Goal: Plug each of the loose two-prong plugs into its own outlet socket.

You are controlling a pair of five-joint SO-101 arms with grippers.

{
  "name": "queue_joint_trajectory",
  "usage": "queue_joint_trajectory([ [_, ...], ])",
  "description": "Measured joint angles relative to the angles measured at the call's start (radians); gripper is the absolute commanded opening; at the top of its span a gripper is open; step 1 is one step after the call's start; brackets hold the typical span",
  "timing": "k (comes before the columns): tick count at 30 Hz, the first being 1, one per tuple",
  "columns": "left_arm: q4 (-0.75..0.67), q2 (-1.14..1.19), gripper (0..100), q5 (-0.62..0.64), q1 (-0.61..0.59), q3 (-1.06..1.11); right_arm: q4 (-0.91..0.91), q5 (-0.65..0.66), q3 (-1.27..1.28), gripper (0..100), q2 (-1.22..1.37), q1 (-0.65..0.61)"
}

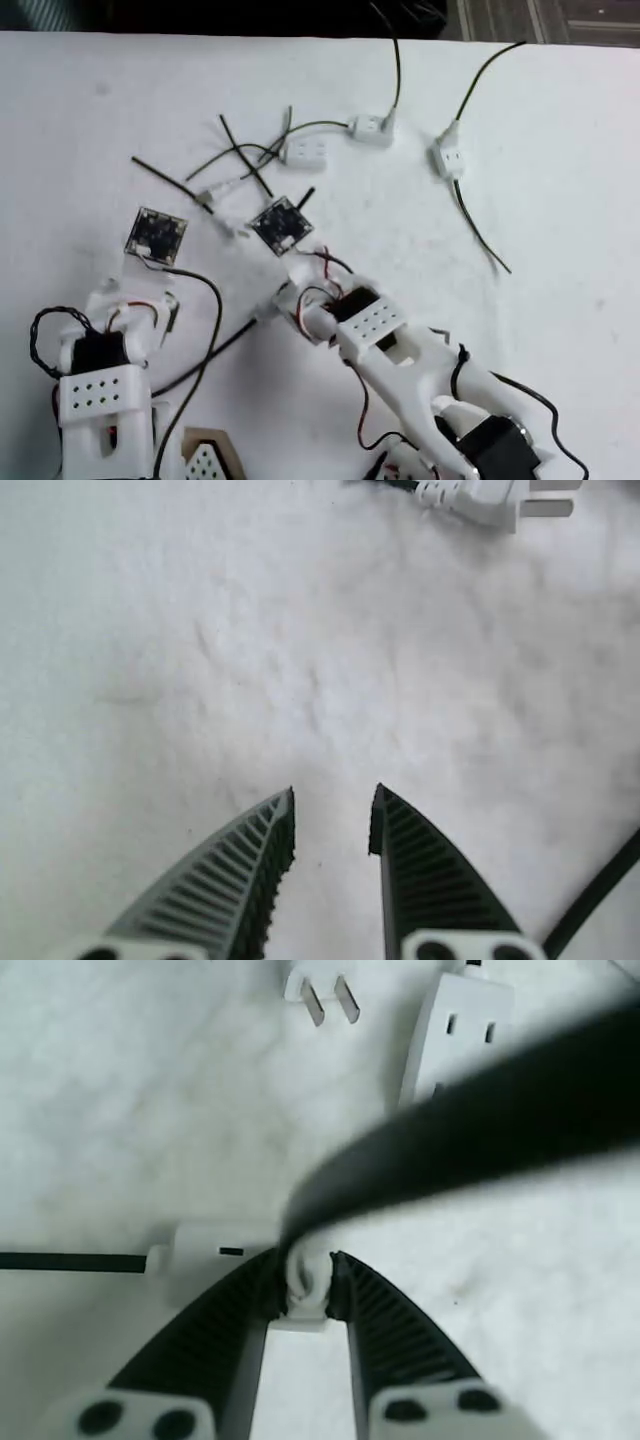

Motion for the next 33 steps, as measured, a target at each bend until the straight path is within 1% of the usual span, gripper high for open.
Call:
queue_joint_trajectory([
  [3,0.000,0.000,14,0.000,0.000,0.000,0.011,0.000,-0.008,1.6,-0.060,0.014],
  [7,0.000,0.000,14,0.000,0.000,0.000,0.051,0.009,-0.015,1.6,-0.161,0.078],
  [12,0.000,0.000,14,0.000,0.000,0.000,0.183,0.020,-0.187,1.6,-0.193,0.181],
  [16,0.000,0.000,14,0.000,0.000,0.000,0.224,0.077,-0.381,1.7,-0.101,0.290],
  [21,0.000,0.000,14,0.000,0.000,0.000,0.229,0.083,-0.612,1.7,0.098,0.422],
  [29,0.000,0.000,14,0.000,0.000,0.000,0.229,-0.144,-0.856,1.8,0.348,0.559],
  [33,0.000,0.000,14,0.000,0.000,0.000,0.229,-0.233,-0.948,1.8,0.451,0.634],
])
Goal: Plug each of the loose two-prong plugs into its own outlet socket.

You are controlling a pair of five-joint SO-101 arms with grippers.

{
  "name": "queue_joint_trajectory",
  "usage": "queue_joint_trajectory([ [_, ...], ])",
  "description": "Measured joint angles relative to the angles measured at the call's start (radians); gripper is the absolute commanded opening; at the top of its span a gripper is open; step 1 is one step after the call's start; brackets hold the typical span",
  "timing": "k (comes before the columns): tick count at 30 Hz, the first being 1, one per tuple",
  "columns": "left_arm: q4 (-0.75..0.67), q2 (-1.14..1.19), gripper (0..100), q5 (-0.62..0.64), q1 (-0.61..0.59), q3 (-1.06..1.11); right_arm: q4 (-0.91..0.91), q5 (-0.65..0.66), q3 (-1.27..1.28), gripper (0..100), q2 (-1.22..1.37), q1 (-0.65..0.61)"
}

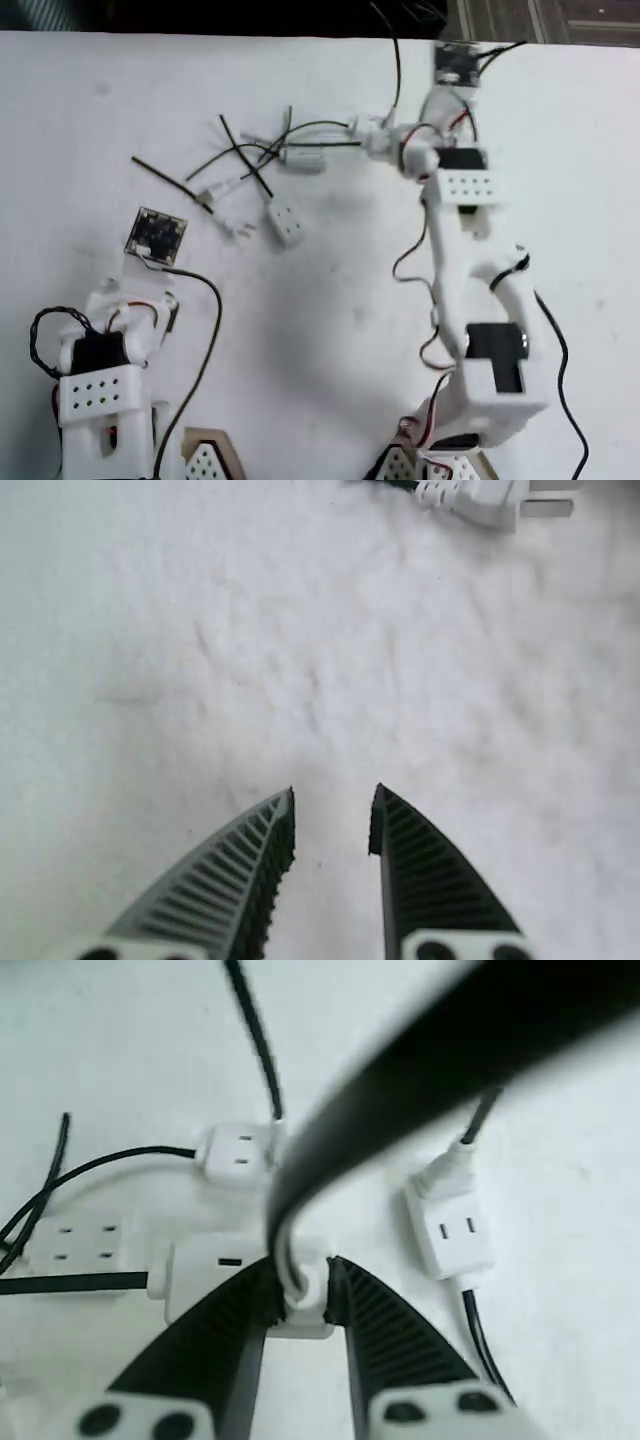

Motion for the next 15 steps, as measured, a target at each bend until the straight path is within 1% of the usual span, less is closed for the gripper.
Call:
queue_joint_trajectory([
  [2,0.000,0.000,14,0.000,0.000,0.000,0.000,-0.026,-0.037,2.1,0.040,0.035],
  [3,0.000,0.000,14,0.000,0.000,0.000,0.000,-0.035,-0.051,3.9,0.055,0.052],
  [7,0.000,0.000,14,0.000,0.000,0.000,0.017,-0.043,-0.087,22.1,0.086,0.097],
  [8,0.000,0.000,14,0.000,0.000,0.000,0.040,-0.043,-0.091,24.1,0.086,0.097],
  [12,0.000,0.000,14,0.000,0.000,0.000,0.144,-0.043,-0.091,21.5,0.066,0.075],
  [15,0.000,0.000,14,0.000,0.000,0.000,0.212,-0.041,-0.091,20.5,-0.014,0.041],
])
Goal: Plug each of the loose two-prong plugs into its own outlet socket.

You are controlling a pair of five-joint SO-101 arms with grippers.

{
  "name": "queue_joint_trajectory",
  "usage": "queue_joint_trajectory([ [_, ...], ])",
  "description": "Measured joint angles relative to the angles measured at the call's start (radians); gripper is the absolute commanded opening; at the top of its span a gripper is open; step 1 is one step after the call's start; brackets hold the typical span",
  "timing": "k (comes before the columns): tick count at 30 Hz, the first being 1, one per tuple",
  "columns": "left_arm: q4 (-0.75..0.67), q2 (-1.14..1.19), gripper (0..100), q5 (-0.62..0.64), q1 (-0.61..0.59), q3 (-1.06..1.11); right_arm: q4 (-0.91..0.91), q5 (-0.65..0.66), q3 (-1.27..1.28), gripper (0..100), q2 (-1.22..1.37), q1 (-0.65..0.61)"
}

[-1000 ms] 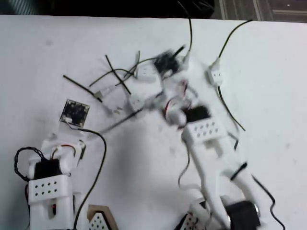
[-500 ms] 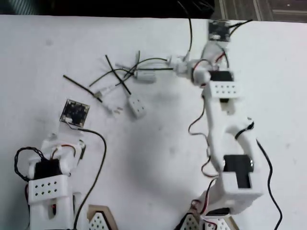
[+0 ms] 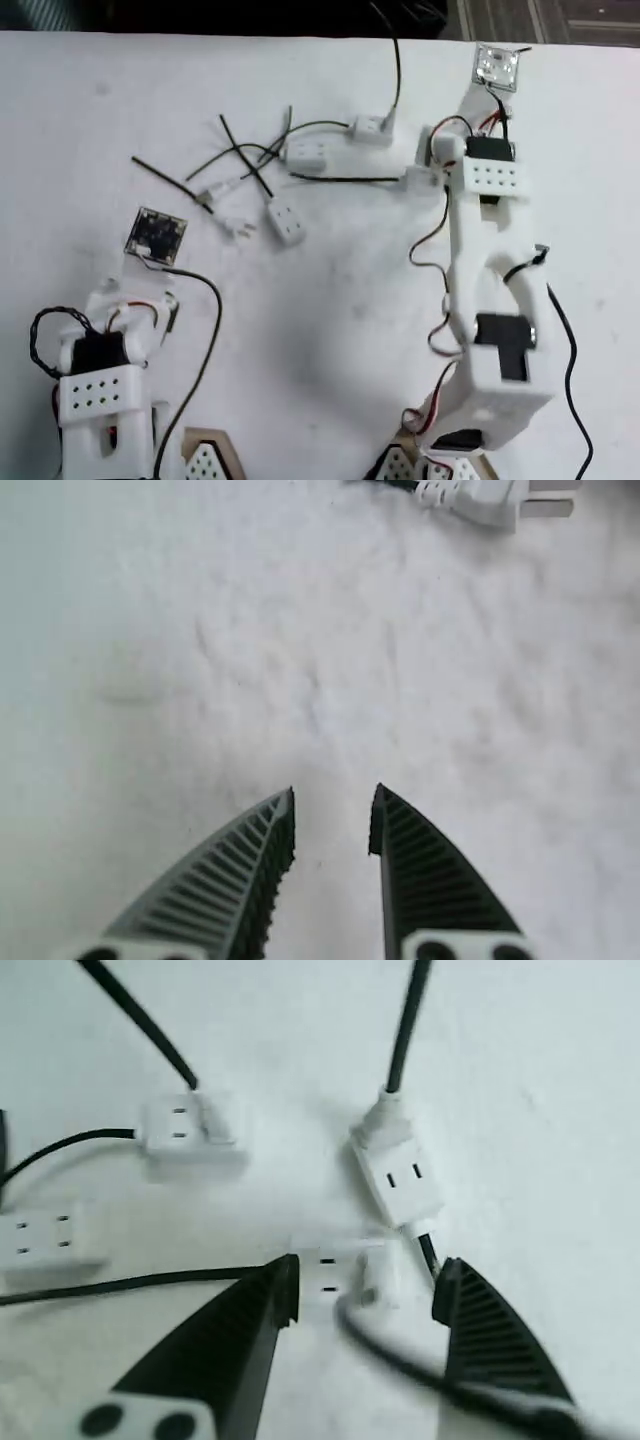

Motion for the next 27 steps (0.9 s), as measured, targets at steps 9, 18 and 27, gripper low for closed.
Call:
queue_joint_trajectory([
  [9,0.000,0.000,14,0.000,0.000,0.000,0.218,0.118,0.000,29.0,-0.091,-0.319],
  [18,0.000,0.000,14,0.000,0.000,0.000,0.190,0.126,-0.002,30.9,0.140,-0.565],
  [27,0.000,0.000,14,0.000,0.000,0.000,0.018,0.126,-0.002,30.9,0.308,-0.594],
])
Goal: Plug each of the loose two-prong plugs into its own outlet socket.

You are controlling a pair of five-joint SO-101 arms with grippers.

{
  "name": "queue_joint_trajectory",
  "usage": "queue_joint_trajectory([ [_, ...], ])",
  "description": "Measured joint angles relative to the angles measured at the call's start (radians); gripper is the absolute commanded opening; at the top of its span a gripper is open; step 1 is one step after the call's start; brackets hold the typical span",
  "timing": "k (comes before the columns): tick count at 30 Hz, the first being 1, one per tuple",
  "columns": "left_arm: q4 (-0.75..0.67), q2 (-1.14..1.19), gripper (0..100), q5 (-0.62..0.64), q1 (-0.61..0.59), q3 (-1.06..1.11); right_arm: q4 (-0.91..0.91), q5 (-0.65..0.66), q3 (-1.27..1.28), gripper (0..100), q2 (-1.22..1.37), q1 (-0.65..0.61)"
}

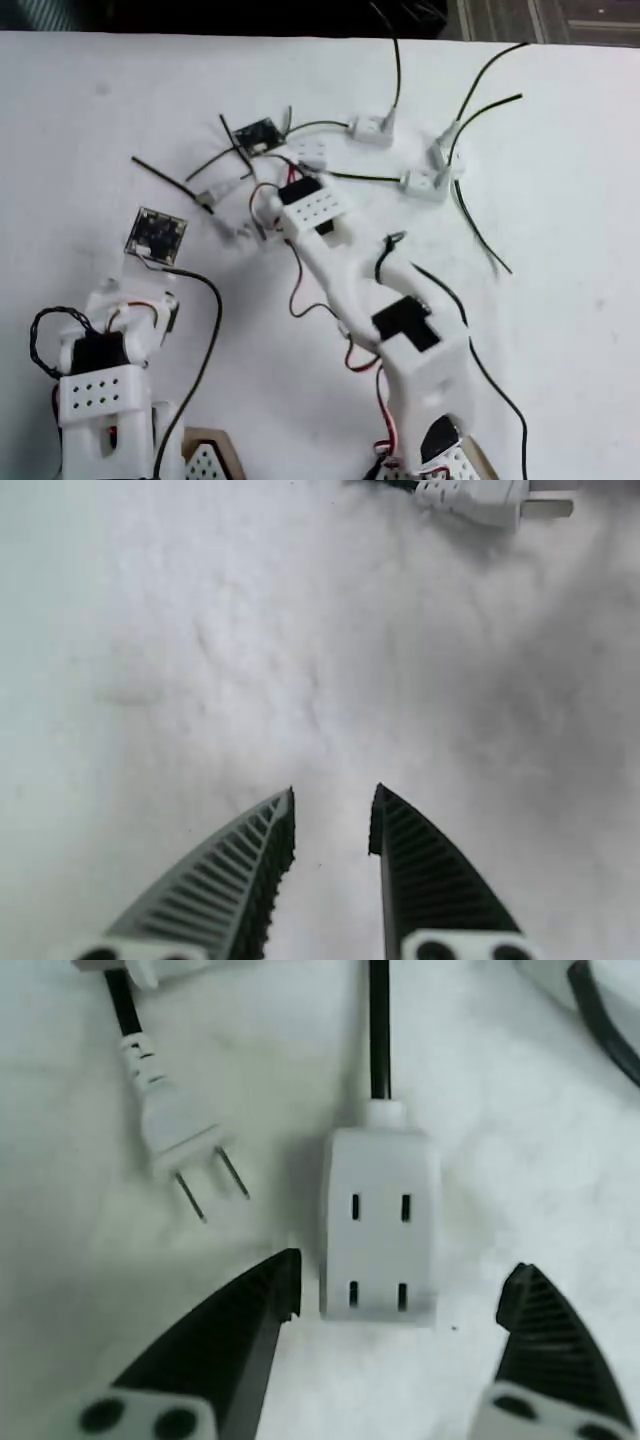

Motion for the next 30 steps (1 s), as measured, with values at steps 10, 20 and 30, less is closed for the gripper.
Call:
queue_joint_trajectory([
  [10,0.000,0.000,14,0.000,0.000,0.000,-0.141,0.018,-0.008,9.3,0.063,0.015],
  [20,0.000,0.000,14,0.000,0.000,0.000,-0.114,0.206,-0.006,1.7,0.011,0.032],
  [30,0.063,0.000,14,0.041,-0.215,-0.103,0.006,0.485,0.187,1.7,-0.299,0.032],
])
